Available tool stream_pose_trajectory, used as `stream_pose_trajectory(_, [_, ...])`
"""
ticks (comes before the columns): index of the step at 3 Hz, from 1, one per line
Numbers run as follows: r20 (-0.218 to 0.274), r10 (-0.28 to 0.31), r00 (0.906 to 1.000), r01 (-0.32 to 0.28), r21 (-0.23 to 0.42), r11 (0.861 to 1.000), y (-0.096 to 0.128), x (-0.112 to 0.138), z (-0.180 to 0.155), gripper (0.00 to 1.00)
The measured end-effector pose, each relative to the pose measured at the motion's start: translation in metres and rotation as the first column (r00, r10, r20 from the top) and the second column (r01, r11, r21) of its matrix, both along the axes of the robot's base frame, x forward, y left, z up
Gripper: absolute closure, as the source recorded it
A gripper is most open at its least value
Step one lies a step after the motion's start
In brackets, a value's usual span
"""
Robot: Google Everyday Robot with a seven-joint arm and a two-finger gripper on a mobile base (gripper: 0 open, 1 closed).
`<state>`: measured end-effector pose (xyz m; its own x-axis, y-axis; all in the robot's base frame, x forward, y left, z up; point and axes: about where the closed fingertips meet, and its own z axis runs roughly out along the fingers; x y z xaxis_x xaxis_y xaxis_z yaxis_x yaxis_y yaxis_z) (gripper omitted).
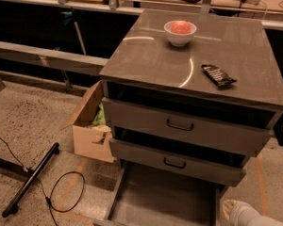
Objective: Open bottom drawer
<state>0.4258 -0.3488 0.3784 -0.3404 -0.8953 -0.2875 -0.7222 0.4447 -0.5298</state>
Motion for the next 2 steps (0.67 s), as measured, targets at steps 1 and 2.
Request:
stream_pose_trajectory(1, [0.026,0.039,0.9989,-0.039,0.007,0.999,-0.0032,0.0161,0.0313,0.82])
stream_pose_trajectory(2, [0.020,0.044,0.9988,-0.044,0.012,0.999,-0.0013,0.0158,0.0309,0.59])
